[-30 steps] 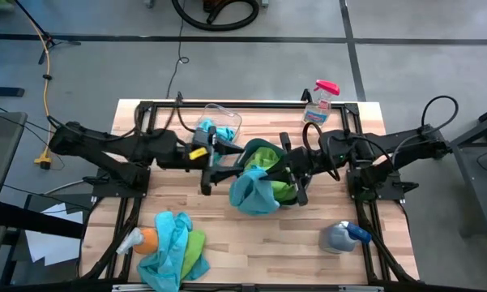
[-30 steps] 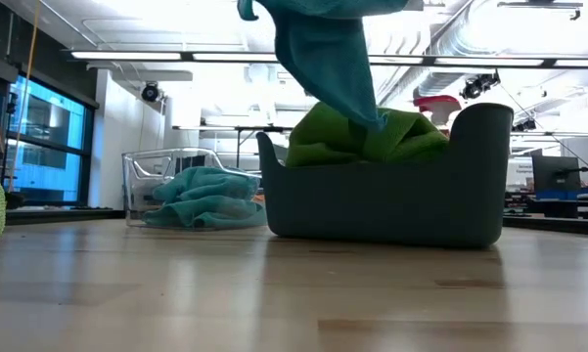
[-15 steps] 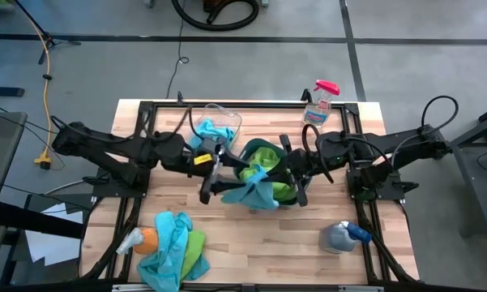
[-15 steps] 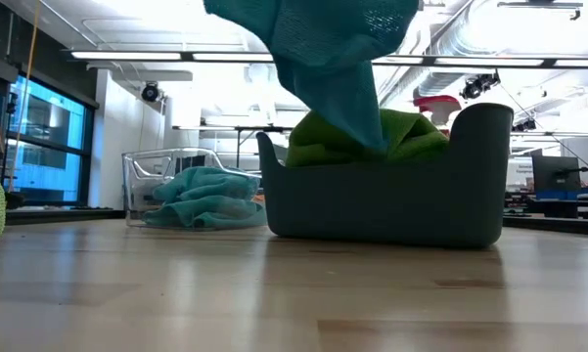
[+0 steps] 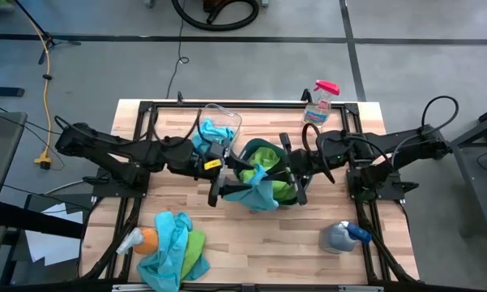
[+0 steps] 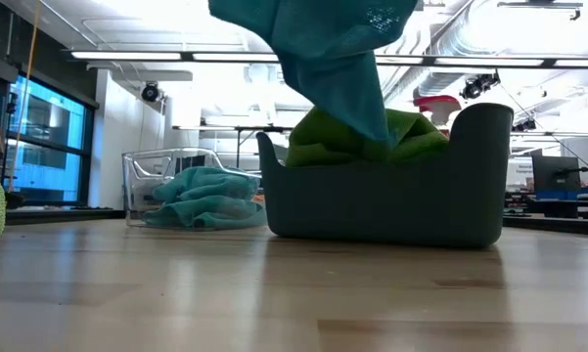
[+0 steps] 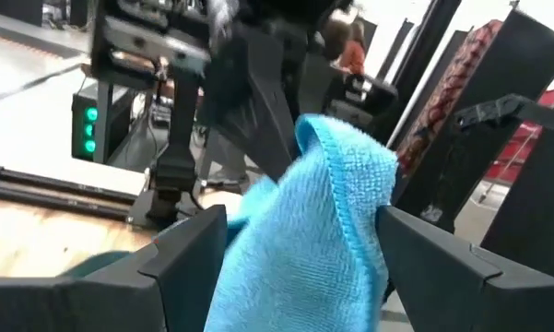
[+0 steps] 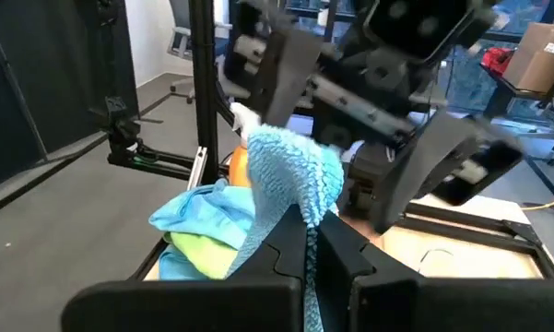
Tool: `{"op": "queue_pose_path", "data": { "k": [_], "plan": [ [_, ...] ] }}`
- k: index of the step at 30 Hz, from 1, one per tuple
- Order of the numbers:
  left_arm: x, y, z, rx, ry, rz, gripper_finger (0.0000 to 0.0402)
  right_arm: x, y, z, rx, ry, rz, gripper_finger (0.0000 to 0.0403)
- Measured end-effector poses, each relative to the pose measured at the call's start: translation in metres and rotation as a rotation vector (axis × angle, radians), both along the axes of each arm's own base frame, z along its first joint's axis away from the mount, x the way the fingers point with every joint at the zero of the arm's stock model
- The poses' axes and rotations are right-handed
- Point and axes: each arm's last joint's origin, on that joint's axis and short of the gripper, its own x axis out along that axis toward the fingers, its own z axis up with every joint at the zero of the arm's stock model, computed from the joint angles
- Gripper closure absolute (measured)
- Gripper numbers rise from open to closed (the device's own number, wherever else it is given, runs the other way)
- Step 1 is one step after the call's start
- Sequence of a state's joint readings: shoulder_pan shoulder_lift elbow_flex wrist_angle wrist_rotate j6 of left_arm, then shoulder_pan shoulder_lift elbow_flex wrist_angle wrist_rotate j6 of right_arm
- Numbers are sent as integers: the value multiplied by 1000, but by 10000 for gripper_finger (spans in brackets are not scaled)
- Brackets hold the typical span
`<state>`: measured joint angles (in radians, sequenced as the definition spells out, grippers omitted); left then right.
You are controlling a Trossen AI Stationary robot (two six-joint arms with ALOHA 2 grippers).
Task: Sort microfiber towel by color & place in baskets
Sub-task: Put the blue microfiber towel into the transparent bin
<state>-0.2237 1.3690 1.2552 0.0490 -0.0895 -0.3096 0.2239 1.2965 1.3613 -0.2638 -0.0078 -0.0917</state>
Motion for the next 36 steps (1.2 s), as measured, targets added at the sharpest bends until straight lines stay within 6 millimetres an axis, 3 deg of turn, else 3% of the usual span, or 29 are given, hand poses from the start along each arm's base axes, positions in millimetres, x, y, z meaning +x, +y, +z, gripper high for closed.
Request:
{"op": "queue_pose_path", "data": {
  "k": [16,25,28,31,34,36],
  "plan": [
    [37,-8,-41,91,97,-6,132,3,-6,16,15,-172,-20,403],
    [38,-6,-36,119,41,54,143,3,-6,17,17,-178,-20,403],
    [38,-5,-38,129,53,103,182,3,-6,17,17,-178,-20,401],
    [38,-4,-37,161,50,128,260,3,-5,17,17,-178,-18,397],
    [38,-4,-38,192,52,127,365,3,-5,17,20,-176,-18,395],
    [38,-4,-38,190,53,128,386,3,-5,17,37,-172,-20,394]
  ]
}}
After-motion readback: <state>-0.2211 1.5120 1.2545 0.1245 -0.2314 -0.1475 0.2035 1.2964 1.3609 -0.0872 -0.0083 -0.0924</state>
